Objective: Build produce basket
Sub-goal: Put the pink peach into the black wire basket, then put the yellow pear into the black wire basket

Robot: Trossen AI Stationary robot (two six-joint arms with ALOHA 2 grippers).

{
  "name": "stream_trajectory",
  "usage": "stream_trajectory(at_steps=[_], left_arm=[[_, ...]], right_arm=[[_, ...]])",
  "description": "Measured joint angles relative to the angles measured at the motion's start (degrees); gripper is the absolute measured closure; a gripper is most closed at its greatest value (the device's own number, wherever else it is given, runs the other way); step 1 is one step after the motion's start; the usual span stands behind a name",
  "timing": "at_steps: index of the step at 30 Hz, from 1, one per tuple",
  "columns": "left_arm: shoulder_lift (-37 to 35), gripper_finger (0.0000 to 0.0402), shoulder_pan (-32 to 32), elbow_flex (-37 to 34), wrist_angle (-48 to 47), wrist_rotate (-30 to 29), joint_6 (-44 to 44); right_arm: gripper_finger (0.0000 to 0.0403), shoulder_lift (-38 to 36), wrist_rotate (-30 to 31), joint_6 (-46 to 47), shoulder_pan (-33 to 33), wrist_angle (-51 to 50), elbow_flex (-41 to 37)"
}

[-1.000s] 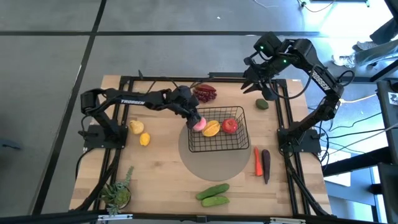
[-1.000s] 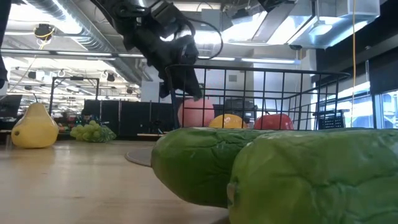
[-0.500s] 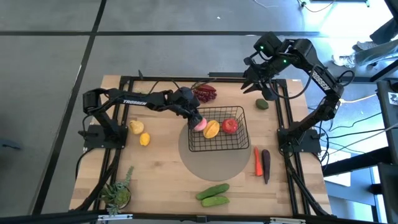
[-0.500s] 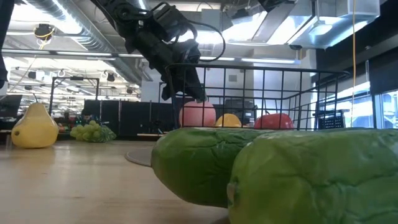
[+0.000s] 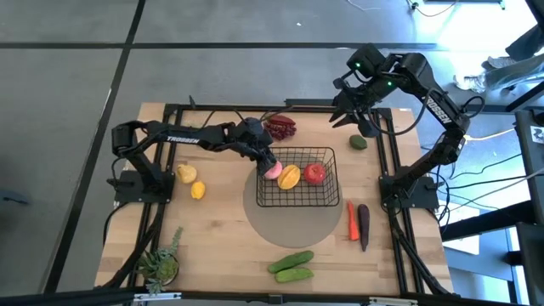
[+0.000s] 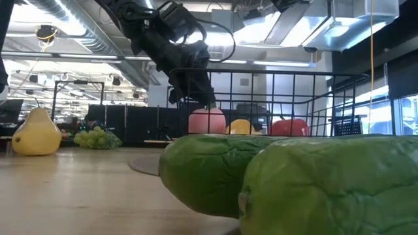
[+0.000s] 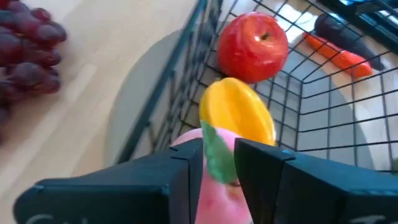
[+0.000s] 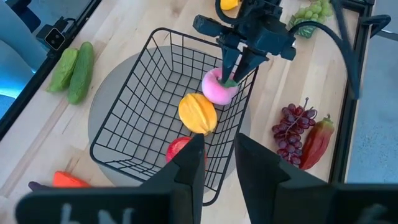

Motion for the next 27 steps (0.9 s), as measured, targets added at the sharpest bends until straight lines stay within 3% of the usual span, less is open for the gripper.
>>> stream_trajectory(at_steps=[18,27], left_arm=[[-13.75,0.0325,0.09,0.06,-0.51,-3.46,2.08],[-26.66,0.0325,-0.56,0.15,-18.75,-13.41,-1.41]], right_arm=[[0.0320,0.00,1.42,0.87,-0.02,-0.02,0.00],[0.0320,0.00,2.55,3.48,0.00,-0.02,0.00]])
